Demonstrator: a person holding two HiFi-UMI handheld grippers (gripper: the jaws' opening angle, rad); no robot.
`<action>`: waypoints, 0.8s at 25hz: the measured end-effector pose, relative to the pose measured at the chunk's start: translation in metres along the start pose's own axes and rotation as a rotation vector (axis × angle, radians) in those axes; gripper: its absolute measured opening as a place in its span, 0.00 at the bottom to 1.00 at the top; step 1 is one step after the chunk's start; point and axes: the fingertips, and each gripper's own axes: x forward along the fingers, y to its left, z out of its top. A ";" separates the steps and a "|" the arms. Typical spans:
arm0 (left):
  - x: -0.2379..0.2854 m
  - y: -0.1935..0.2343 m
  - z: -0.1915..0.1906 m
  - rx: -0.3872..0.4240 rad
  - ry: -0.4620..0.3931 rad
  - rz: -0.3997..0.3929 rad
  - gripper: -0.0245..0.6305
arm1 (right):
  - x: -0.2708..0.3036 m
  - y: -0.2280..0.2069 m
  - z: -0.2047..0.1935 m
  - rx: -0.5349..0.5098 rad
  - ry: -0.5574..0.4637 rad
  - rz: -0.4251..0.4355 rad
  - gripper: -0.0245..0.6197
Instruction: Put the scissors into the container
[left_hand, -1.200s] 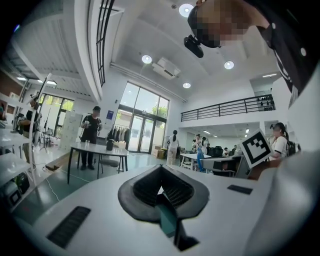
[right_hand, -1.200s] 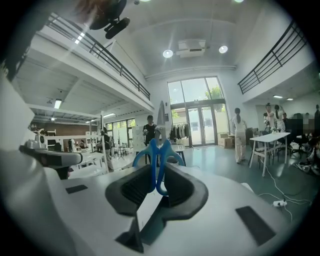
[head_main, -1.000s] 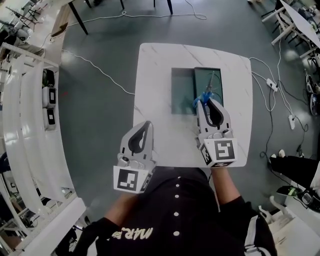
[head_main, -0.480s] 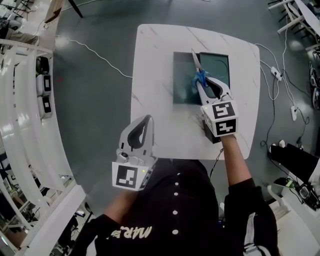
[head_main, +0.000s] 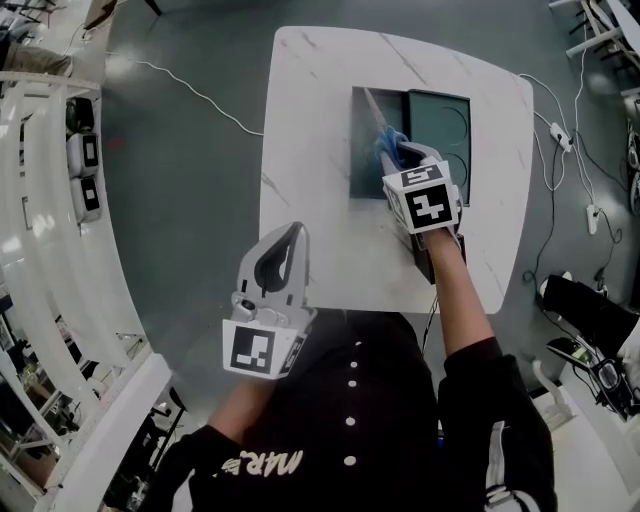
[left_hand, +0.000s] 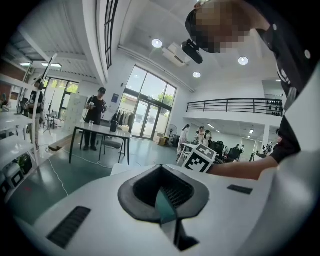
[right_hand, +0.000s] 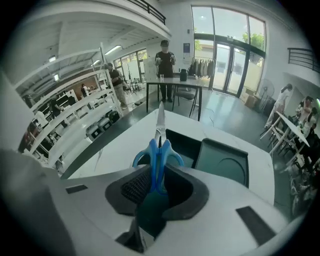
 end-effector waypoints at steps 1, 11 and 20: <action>0.002 0.002 -0.001 0.002 0.003 -0.001 0.08 | 0.006 0.001 -0.003 0.009 0.018 0.007 0.18; 0.017 0.007 -0.013 -0.023 0.036 -0.012 0.08 | 0.047 0.007 -0.030 0.148 0.128 0.014 0.18; 0.029 0.022 -0.032 -0.056 0.077 0.001 0.08 | 0.067 0.003 -0.039 0.207 0.192 -0.002 0.18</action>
